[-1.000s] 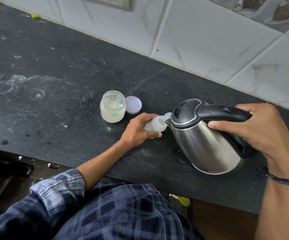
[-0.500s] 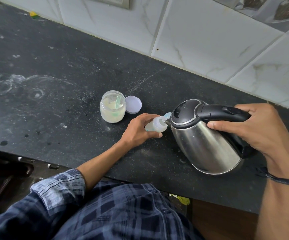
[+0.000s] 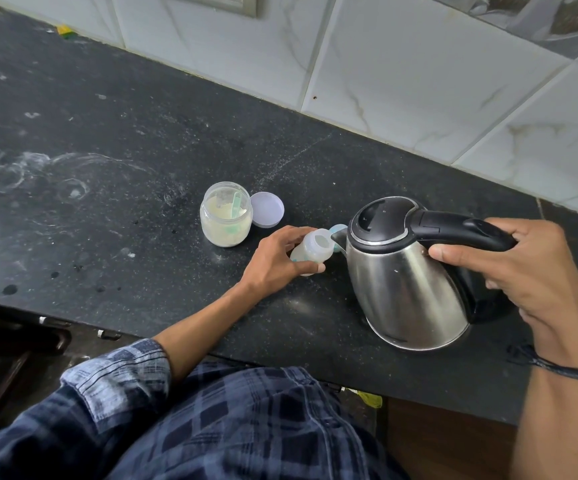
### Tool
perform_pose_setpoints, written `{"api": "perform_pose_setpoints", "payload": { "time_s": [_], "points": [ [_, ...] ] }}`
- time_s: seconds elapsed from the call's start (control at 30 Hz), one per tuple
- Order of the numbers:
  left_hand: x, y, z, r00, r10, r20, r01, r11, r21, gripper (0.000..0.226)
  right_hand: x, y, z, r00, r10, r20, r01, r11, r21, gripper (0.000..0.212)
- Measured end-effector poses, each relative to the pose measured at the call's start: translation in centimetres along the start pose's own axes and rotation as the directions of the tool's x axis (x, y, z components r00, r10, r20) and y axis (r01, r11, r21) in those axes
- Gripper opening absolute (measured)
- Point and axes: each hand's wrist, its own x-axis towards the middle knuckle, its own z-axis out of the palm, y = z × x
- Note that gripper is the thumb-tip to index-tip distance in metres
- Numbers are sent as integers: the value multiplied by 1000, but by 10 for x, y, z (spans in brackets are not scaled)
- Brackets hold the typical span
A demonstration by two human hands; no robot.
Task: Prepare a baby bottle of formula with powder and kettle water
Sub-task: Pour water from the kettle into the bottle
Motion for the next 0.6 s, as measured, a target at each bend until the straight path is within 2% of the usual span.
{"api": "perform_pose_setpoints", "payload": {
  "time_s": [0.13, 0.3, 0.5, 0.6],
  "points": [
    [0, 0, 1, 1000, 7, -13, -7, 999, 35, 63, -3, 18, 4, 998, -29, -63, 35, 995, 91, 80],
    [-1, -2, 4, 1000, -10, -8, 11, 999, 53, 63, -10, 44, 11, 986, -36, -161, 74, 969, 236, 56],
    [-4, -8, 6, 999, -49, 11, 47, 995, 88, 64, -13, 71, 15, 935, 5, -353, 115, 941, 318, 50],
    [-4, -9, 7, 998, -63, 24, 60, 993, 98, 65, -11, 80, 17, 903, 28, -428, 125, 937, 326, 37]
  ]
}}
